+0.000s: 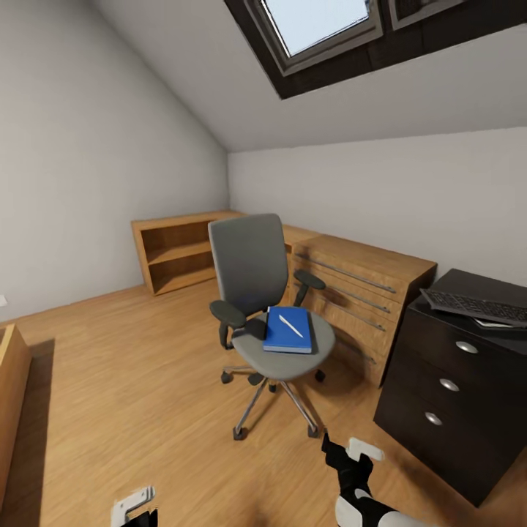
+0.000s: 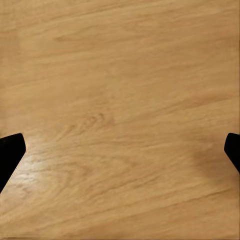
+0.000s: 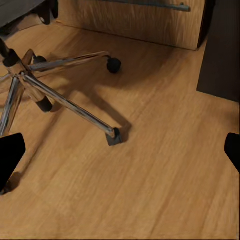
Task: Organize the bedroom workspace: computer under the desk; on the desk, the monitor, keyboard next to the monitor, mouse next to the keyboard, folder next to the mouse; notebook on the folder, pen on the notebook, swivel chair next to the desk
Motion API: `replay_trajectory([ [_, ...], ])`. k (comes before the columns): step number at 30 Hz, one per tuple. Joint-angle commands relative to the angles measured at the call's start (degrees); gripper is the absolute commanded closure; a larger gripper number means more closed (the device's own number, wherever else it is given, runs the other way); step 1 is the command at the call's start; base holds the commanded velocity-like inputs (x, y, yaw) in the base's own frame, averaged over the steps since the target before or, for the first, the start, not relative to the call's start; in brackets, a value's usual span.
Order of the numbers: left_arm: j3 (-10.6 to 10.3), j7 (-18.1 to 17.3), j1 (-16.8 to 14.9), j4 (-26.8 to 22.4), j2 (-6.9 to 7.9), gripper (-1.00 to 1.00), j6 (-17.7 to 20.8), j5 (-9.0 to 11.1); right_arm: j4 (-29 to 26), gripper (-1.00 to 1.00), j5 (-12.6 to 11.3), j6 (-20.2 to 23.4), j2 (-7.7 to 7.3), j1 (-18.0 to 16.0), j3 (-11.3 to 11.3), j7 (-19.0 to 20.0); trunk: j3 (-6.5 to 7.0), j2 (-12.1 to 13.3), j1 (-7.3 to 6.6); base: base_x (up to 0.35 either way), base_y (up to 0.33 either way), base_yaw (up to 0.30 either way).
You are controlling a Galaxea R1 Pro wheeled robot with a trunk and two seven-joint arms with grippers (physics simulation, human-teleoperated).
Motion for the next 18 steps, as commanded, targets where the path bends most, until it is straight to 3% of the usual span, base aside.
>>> replay_trajectory([
  [1, -0.1, 0.21, -0.01, 0.94, 0.02, -1.0, -0.88, 0.5, 0.09, -1.0, 0.18, -0.43, -0.02, 0.45, -0.29, -0.02, 0.13, 0.39, -0.24, 0.0, 0.0, -0.003],
  [7, -0.55, 0.2, -0.01, 7.12, -0.01, -1.0, -7.6, 0.25, 0.1, -1.0, 0.45, -1.05, -0.18, 4.21, -0.25, 0.04, 0.32, 0.79, -0.45, 0.0, 0.0, -0.001],
  [18, -0.52, 0.19, -0.01, 8.58, 0.15, -1.0, -8.91, 0.22, 0.1, -1.0, 0.47, -1.21, -0.48, 5.74, -0.22, 0.06, 0.33, 0.79, -0.45, 0.0, 0.0, 0.0],
])
